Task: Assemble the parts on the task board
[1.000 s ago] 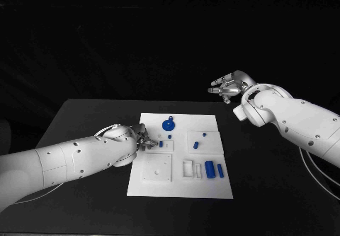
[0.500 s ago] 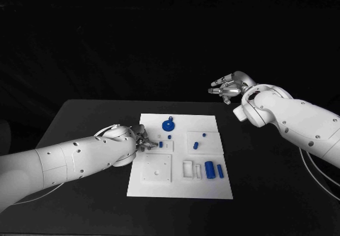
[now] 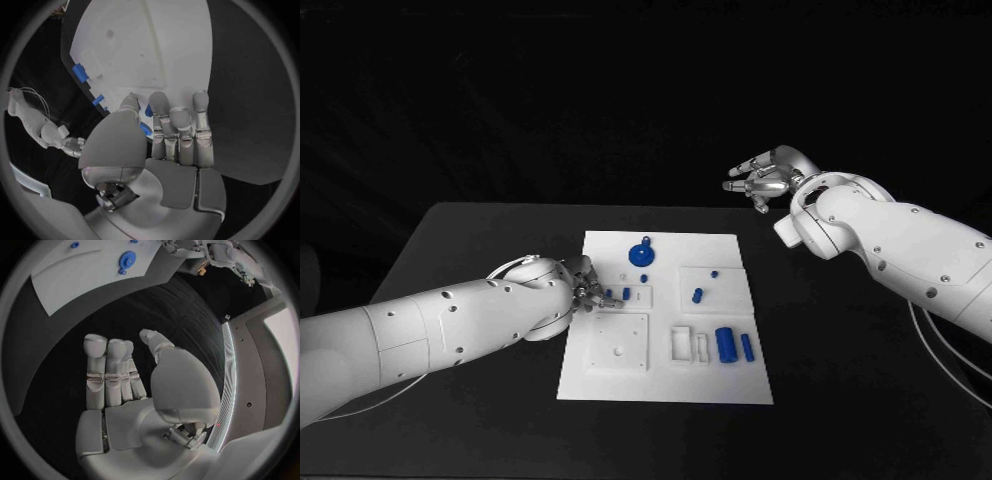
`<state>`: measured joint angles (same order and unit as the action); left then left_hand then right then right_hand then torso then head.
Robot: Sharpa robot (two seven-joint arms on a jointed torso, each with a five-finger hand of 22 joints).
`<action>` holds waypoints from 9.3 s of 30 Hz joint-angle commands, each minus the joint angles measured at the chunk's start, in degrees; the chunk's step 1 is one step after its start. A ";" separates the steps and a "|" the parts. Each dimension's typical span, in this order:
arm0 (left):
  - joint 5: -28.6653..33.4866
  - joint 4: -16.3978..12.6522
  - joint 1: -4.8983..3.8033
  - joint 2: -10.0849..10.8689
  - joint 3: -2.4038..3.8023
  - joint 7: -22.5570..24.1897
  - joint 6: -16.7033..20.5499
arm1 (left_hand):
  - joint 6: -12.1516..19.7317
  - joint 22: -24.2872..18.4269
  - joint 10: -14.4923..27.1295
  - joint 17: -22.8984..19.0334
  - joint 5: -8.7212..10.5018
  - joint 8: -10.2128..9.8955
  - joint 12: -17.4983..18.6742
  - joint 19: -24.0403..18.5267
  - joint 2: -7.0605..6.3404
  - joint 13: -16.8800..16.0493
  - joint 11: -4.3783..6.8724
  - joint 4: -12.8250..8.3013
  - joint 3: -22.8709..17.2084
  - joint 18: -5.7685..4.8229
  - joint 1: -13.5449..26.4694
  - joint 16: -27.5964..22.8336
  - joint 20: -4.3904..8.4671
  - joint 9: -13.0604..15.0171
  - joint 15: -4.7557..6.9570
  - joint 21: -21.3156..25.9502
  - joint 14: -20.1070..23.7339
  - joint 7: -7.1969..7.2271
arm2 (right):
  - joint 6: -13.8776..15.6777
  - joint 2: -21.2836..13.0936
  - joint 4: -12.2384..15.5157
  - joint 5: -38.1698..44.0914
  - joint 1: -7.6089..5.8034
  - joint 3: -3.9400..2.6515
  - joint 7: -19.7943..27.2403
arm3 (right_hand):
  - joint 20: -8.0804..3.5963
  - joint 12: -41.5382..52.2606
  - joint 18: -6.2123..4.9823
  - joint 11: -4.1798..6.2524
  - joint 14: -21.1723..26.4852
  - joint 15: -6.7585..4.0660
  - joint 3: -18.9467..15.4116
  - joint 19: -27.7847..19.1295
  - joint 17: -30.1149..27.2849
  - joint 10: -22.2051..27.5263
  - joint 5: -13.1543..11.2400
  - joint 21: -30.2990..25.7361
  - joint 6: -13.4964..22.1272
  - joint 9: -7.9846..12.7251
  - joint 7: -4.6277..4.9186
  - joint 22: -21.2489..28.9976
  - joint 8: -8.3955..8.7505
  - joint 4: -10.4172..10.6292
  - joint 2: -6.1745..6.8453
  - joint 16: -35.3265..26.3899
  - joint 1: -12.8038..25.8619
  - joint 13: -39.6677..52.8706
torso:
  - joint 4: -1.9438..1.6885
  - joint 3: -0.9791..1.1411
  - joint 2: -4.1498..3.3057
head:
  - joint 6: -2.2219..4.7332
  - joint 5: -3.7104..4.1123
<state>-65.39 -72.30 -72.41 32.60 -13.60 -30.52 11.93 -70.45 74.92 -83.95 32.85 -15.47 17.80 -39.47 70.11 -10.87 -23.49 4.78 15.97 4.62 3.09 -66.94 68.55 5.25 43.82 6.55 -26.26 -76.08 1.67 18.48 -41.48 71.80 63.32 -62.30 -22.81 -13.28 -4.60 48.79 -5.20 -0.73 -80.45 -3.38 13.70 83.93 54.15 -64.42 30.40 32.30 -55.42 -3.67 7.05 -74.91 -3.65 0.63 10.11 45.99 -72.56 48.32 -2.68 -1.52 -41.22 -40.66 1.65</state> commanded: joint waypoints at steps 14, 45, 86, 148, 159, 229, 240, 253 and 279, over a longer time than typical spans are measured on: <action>2.27 -2.48 0.02 2.55 0.16 0.90 -2.49 | 1.82 0.80 -1.71 -1.78 0.37 0.71 2.76 -0.76 0.50 -0.39 -0.90 -1.51 0.49 -1.22 -1.22 -1.19 0.49 -0.48 -0.34 2.13 1.78 -0.36 | -0.39 -0.13 -0.07 0.07 0.40 -0.01 0.48 | -0.18 -0.01 -0.51 0.40 -0.18 -0.35 0.25 2.50 0.05 0.03 0.19 0.05 -0.26 -0.06 -0.01 -4.07 0.06 -0.06 0.05 -0.32 0.41 -0.03 | -0.04 -0.03 0.09 | 0.34 0.02; -9.85 -3.51 -5.53 2.78 4.14 26.99 10.76 | 6.16 -8.14 13.17 -22.14 5.99 -14.22 36.01 -6.92 7.83 20.11 -9.08 -25.04 -11.87 -0.21 -17.24 -30.34 -4.42 -38.94 -7.21 21.62 10.04 -7.45 | 2.16 0.13 -1.22 -2.73 0.71 -0.01 5.00 | 1.55 -21.38 -0.82 -0.42 2.95 1.24 5.57 -3.40 -13.83 -2.35 -0.21 -28.63 -4.41 -0.20 -0.31 17.55 0.24 -2.34 -0.10 -19.93 0.56 -23.49 | 0.05 0.03 -0.16 | 2.86 0.57; -16.96 14.49 -1.65 -10.90 0.61 34.72 2.60 | 7.85 1.07 19.89 -16.79 5.86 -14.18 36.11 -3.08 5.65 20.15 -10.29 -26.65 -13.56 0.84 -14.03 -21.65 -4.30 -39.97 -6.69 22.14 8.40 -8.07 | 2.97 1.15 -0.29 -6.55 0.66 0.01 9.06 | 4.20 -45.29 -1.75 -4.01 0.22 4.00 11.38 -5.66 -33.81 -5.65 -1.61 -26.23 -5.99 -0.12 0.60 53.84 0.07 -4.53 -0.55 -35.89 2.79 -44.91 | 0.08 0.07 -0.39 | 2.55 0.96; -16.38 21.82 1.80 -15.11 0.71 36.70 -0.11 | 6.78 1.34 16.16 -15.10 5.50 -14.18 36.16 -4.46 7.73 20.19 -9.01 -27.06 -20.51 1.96 -11.41 -2.50 -3.06 -40.00 -5.44 4.59 5.71 -7.50 | 0.55 1.85 0.22 -6.12 0.25 0.01 7.76 | 4.40 -45.27 -1.72 -4.18 0.61 4.18 10.51 -5.99 -33.96 -5.11 -1.39 -24.87 -5.54 -0.13 0.71 57.34 0.06 -3.92 -0.39 -35.84 2.98 -44.90 | 0.09 0.09 -0.34 | 1.63 1.56; -16.12 21.79 1.79 -15.12 0.72 36.81 -0.60 | 6.36 1.31 16.09 -15.33 5.44 -14.18 36.15 -4.78 8.03 20.19 -8.94 -26.98 -20.72 1.96 -11.35 -1.66 -2.99 -40.01 -5.36 3.95 5.45 -7.52 | 0.59 1.83 0.21 -6.00 0.20 0.01 7.66 | 4.40 -45.27 -1.71 -4.17 0.68 4.19 10.49 -6.08 -34.02 -5.13 -1.32 -24.41 -5.58 -0.13 0.70 58.40 0.06 -3.88 -0.40 -35.83 2.87 -44.91 | 0.09 0.07 -0.33 | 1.77 1.57; -15.94 21.73 1.64 -15.22 1.05 35.40 -2.86 | 5.39 1.18 16.51 -16.06 5.84 -14.21 36.15 -4.56 8.52 20.19 -9.25 -26.30 -20.83 2.56 -10.91 -0.17 -3.46 -40.16 -5.81 3.07 5.13 -7.78 | 1.03 2.21 -0.32 -5.59 0.19 0.01 8.03 | 4.35 -45.24 -1.72 -4.11 0.65 4.15 10.74 -6.37 -34.02 -5.30 -1.39 -23.23 -5.76 -0.15 0.65 59.55 0.03 -4.19 -0.48 -35.76 2.87 -44.90 | 0.07 0.09 -0.34 | 1.57 1.75; -16.21 21.87 1.66 -15.41 1.01 35.32 -4.08 | 3.04 1.33 11.43 -15.77 5.60 -14.03 36.09 -3.85 10.02 20.11 -7.83 -26.13 -20.43 2.38 -11.80 0.75 -2.88 -40.05 -5.06 2.46 4.14 -7.33 | 0.97 2.29 -0.34 -5.61 0.19 0.01 8.04 | 4.35 -45.24 -1.72 -4.11 0.65 4.15 10.74 -6.37 -34.02 -5.30 -1.39 -23.23 -5.76 -0.15 0.65 59.55 0.03 -4.19 -0.48 -35.76 2.87 -44.90 | 0.07 0.07 -0.36 | 1.55 1.81; -17.12 22.07 1.67 -15.41 1.01 35.12 -3.66 | 0.71 1.31 9.35 -15.65 3.99 -14.18 36.12 -4.42 11.57 20.10 -7.11 -27.45 -19.87 2.02 -12.06 0.72 -2.00 -40.03 -4.37 -0.03 3.33 -6.99 | 1.56 2.49 -0.49 -5.81 0.19 0.01 8.46 | 4.32 -45.25 -1.71 -4.05 0.57 4.10 10.85 -6.38 -33.98 -5.50 -1.25 -22.88 -5.93 -0.15 0.59 59.82 0.04 -4.18 -0.50 -35.71 2.99 -44.90 | 0.18 0.05 -0.28 | 1.60 1.73; -7.24 18.24 0.67 -10.98 7.01 34.95 -1.57 | 2.13 1.13 11.06 -15.45 4.32 -14.20 36.14 -3.99 11.40 20.12 -7.62 -27.01 -20.52 2.33 -11.42 0.58 -2.28 -40.08 -4.65 -0.14 2.86 -7.24 | 1.83 2.51 -1.02 -5.49 0.20 0.02 8.50 | 4.32 -45.27 -1.66 -4.05 0.70 4.13 10.93 -6.55 -33.99 -5.54 -1.15 -22.69 -5.97 -0.14 0.58 60.15 0.06 -4.17 -0.48 -35.78 3.06 -44.90 | -0.15 -0.13 -0.09 | 2.73 0.95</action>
<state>-76.46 -53.51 -71.54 21.36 -6.72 4.39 10.82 -68.64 74.94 -73.18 17.37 -11.02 3.61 -3.32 65.91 0.71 -3.38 -2.87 -11.21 -15.83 5.29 -78.61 69.19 3.10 3.67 2.05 -26.66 -72.90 -5.49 20.07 -38.94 70.73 57.19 -62.10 -22.78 -5.48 -0.21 3.70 -6.49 -4.81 -79.94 0.60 24.36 77.87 20.22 -69.92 29.07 9.23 -61.37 -3.79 7.66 -14.84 -3.65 -3.39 9.65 10.07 -69.84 3.50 -2.77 -1.63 -41.32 -37.98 2.87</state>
